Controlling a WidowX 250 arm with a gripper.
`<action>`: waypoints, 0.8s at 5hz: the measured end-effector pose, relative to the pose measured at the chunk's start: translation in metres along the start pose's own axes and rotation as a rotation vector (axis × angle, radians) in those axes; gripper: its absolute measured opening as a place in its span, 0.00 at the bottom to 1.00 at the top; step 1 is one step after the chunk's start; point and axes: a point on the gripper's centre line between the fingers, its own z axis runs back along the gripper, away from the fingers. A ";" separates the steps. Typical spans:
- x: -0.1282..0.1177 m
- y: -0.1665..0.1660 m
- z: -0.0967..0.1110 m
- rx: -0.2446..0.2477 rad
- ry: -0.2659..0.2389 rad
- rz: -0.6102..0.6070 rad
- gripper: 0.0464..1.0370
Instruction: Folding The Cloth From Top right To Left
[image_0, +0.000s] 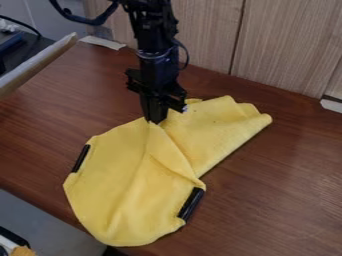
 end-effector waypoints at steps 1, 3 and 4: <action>-0.004 0.009 -0.014 0.005 0.026 0.003 0.01; -0.004 0.012 -0.017 0.004 0.035 0.003 0.03; -0.007 0.014 -0.017 -0.011 0.049 0.013 0.16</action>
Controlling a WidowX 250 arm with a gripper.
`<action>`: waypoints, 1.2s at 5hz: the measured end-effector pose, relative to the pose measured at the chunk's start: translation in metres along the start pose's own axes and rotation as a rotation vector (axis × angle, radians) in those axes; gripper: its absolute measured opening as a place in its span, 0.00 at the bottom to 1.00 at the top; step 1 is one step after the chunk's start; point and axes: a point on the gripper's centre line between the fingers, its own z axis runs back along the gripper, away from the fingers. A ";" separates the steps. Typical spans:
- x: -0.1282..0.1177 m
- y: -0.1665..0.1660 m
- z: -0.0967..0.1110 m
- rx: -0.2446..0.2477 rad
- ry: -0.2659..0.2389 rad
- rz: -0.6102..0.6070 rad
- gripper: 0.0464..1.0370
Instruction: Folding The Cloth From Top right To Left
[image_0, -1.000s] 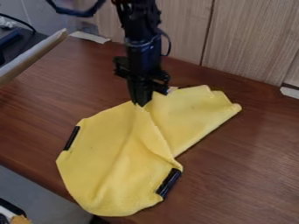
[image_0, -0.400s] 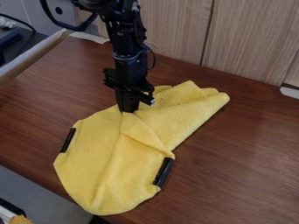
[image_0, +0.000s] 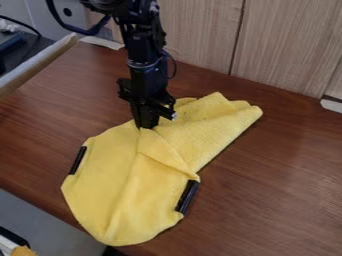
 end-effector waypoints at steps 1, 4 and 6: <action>-0.004 0.000 0.001 0.006 0.033 0.001 0.41; -0.001 -0.013 0.032 0.085 0.012 -0.068 0.97; -0.001 -0.016 0.071 0.129 -0.042 -0.066 0.96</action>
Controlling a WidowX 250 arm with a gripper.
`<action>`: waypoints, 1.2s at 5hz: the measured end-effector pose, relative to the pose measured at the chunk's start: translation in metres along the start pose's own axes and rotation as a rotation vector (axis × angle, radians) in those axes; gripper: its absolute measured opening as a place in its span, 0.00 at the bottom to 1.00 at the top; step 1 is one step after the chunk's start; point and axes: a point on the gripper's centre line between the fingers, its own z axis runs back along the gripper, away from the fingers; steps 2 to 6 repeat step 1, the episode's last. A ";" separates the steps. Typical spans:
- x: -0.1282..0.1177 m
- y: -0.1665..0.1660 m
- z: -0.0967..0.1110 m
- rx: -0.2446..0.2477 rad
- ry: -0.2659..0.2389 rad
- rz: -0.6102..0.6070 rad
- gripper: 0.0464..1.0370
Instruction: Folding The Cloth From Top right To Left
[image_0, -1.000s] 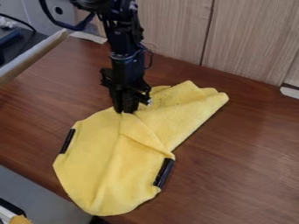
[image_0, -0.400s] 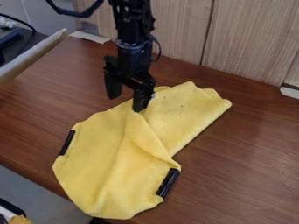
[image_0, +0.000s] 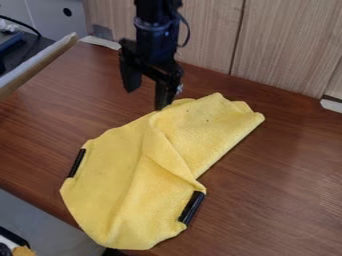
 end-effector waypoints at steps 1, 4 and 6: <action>-0.002 0.003 0.013 0.020 -0.013 0.006 0.96; -0.002 0.003 0.013 0.020 -0.013 0.006 0.96; -0.002 0.003 0.013 0.020 -0.013 0.006 0.96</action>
